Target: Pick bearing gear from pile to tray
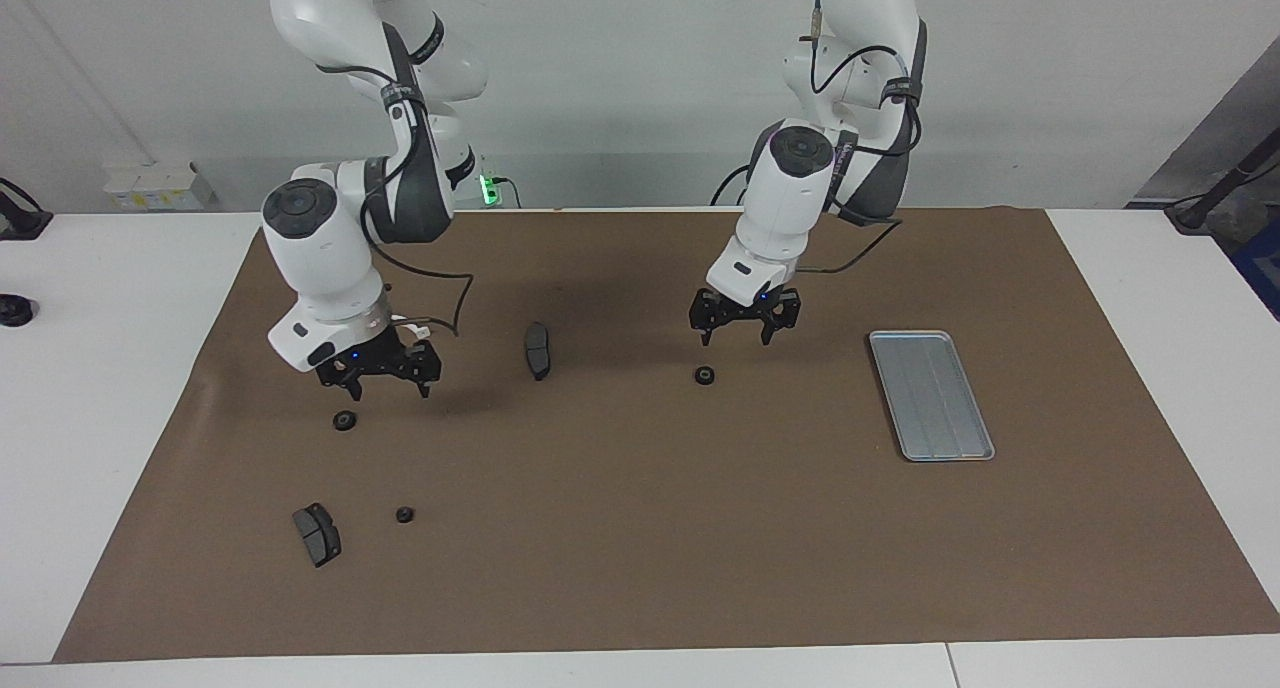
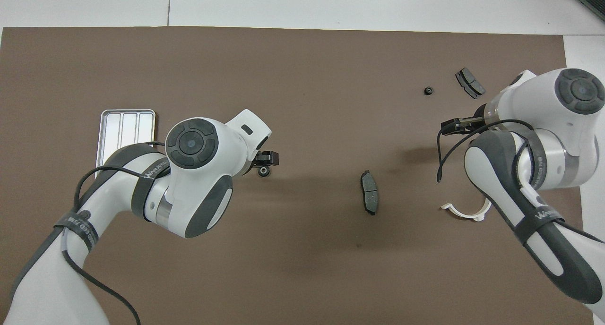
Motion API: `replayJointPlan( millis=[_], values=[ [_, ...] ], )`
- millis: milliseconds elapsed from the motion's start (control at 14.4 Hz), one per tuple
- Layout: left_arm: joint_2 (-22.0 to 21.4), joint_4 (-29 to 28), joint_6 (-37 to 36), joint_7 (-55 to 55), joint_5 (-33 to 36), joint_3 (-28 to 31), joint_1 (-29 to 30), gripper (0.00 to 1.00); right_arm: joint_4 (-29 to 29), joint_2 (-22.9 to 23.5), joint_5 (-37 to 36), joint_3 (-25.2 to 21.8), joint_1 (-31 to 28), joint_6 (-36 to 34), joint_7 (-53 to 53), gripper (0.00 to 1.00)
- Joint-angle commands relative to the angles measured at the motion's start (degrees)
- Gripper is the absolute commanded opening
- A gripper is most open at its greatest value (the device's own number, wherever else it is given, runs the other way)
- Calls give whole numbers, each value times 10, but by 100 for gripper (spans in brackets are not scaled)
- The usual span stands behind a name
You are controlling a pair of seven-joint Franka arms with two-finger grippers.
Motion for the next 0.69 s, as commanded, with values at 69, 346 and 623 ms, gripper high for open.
replayJointPlan(
  millis=[69, 346, 623],
  values=[
    [53, -4, 63, -23, 30, 11, -28, 100, -30, 18, 13, 8, -49, 58, -64, 100],
    [75, -3, 80, -27, 36, 11, -33, 93, -37, 47, 13, 8, -54, 101, -64, 99],
    [79, -4, 81, -25, 66, 10, -33, 83, -39, 58, 13, 8, -67, 114, -68, 95]
  ],
)
